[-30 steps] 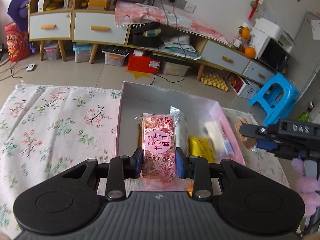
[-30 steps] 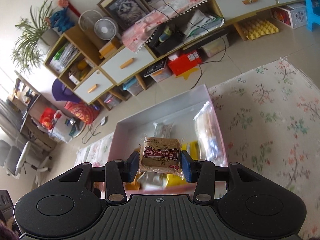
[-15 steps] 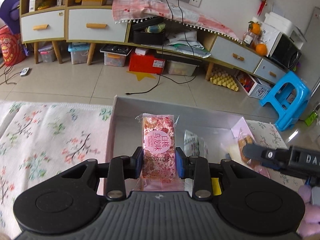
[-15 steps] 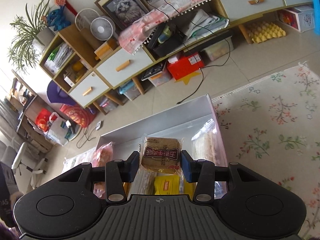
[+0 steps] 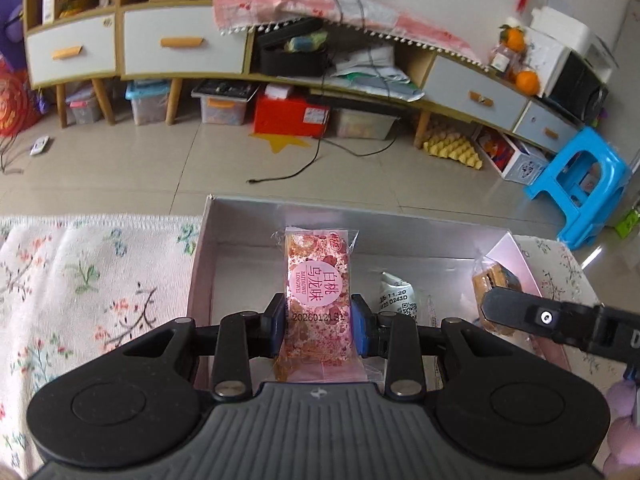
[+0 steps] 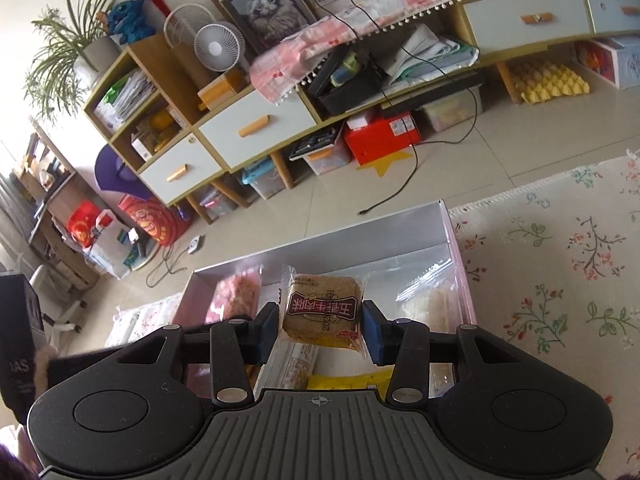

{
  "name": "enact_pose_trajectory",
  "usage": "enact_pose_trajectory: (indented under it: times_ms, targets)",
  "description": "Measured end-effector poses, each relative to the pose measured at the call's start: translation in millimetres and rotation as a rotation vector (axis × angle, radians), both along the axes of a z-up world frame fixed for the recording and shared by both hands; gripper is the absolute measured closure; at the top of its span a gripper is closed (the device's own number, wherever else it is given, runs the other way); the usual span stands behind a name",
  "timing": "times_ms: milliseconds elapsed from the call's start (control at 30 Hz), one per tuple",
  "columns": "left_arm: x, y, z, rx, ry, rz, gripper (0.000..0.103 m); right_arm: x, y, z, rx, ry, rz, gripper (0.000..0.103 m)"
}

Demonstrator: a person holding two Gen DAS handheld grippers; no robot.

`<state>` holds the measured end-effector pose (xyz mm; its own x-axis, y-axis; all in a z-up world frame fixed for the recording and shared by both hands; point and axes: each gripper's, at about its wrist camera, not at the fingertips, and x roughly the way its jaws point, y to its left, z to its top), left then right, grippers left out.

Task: Organize snacks
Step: 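Lower both held packs into the pink box and open both grippers, then grasp a red candy pack with the left gripper while the right grasps another red pack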

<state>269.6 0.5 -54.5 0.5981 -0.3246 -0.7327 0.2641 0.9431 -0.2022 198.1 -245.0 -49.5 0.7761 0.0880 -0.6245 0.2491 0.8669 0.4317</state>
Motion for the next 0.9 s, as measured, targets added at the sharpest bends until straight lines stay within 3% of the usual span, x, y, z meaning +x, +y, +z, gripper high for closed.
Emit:
enact_pose_trajectory:
  times_ms: [333,433,467,533,633,833,900]
  targets:
    - [5.4,-3.4,-3.0,-0.036,-0.01,-0.011,0.069,0.4,-4.5,-3.1,0.011,0.011,-0.003,0.056]
    - [1.3,-5.7,1.4,-0.054,-0.017,-0.019,0.056,-1.2,-6.3,-0.4,0.024,0.018,-0.002,0.038]
    - [-0.7,-7.3,3.5,-0.047,-0.021,-0.017,0.045,-1.7,-6.8,1.7,0.021,0.013,0.0,0.037]
    - [-6.5,-10.7,9.3,-0.026,-0.039,-0.019,0.036,-4.4,-6.0,7.9,0.011,0.008,0.006,0.035]
    - [-15.4,-12.1,19.2,-0.01,-0.043,-0.032,0.029,-11.4,-4.4,18.4,0.002,0.001,0.013,0.026]
    - [-44.1,-5.7,40.5,0.003,-0.063,-0.039,0.009,-29.6,-0.2,42.4,-0.027,0.014,0.0,0.018]
    - [-55.9,-4.2,45.9,0.009,-0.068,-0.033,0.007,-37.1,3.7,51.2,-0.03,0.015,0.003,0.017]
